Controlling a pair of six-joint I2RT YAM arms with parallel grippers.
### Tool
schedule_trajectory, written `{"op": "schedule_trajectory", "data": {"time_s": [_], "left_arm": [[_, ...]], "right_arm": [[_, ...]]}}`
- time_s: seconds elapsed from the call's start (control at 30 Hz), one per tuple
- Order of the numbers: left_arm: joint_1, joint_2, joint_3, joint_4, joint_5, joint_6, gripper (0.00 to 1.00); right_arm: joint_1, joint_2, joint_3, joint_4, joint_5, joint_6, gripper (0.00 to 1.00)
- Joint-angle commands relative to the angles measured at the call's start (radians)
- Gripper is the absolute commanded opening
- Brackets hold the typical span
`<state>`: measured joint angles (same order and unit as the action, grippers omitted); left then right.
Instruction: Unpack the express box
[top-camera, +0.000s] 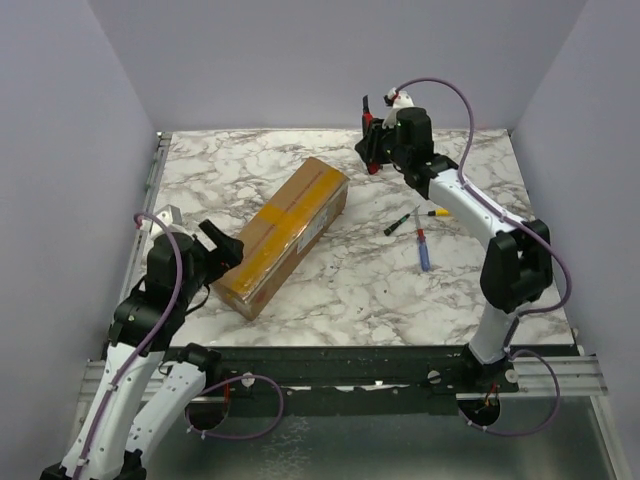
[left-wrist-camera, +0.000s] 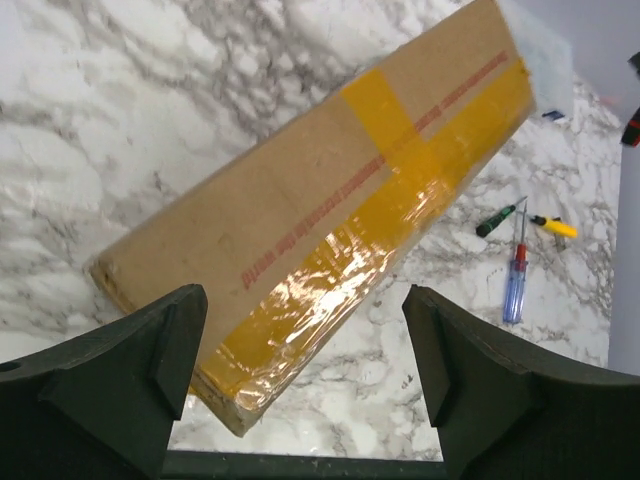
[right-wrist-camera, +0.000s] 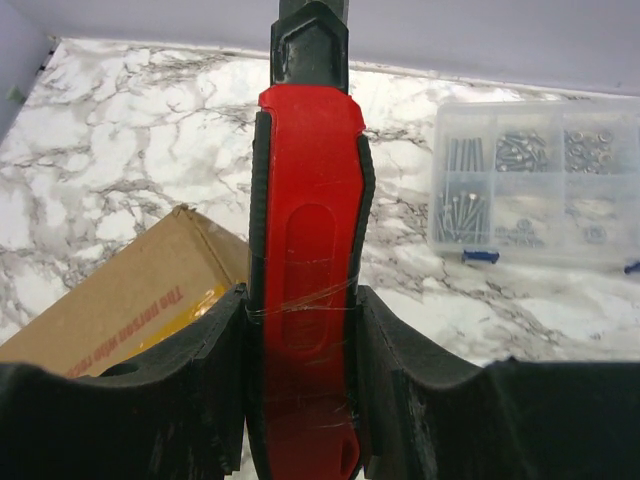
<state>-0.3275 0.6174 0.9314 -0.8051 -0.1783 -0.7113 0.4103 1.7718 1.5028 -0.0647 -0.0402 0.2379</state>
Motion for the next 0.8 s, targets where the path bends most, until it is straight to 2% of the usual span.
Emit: {"op": "schedule_trajectory", "data": {"time_s": [0.0, 0.1, 0.23, 0.33, 0.53, 0.77], "left_arm": [[0.001, -0.065, -0.144, -0.075, 0.002, -0.222, 0.89], [0.003, -0.12, -0.197, -0.044, -0.013, -0.247, 0.92], [0.002, -0.147, -0.306, 0.083, 0.083, -0.28, 0.92], [0.001, -0.137, -0.378, 0.188, 0.124, -0.307, 0.91], [0.002, -0.023, -0.341, 0.224, 0.031, -0.211, 0.91], [0.002, 0.191, -0.247, 0.313, -0.056, -0.102, 0.92]], "right_arm": [[-0.005, 0.129, 0.117, -0.007, -0.077, -0.065, 0.0], [-0.006, 0.183, 0.107, 0.055, -0.056, -0.063, 0.0], [-0.004, 0.207, 0.049, 0.161, -0.025, -0.072, 0.0], [-0.005, 0.232, 0.007, 0.233, -0.072, -0.098, 0.0], [-0.005, 0.245, -0.054, 0.289, -0.203, -0.147, 0.0], [-0.005, 0.087, -0.318, 0.355, -0.25, -0.106, 0.0]]}}
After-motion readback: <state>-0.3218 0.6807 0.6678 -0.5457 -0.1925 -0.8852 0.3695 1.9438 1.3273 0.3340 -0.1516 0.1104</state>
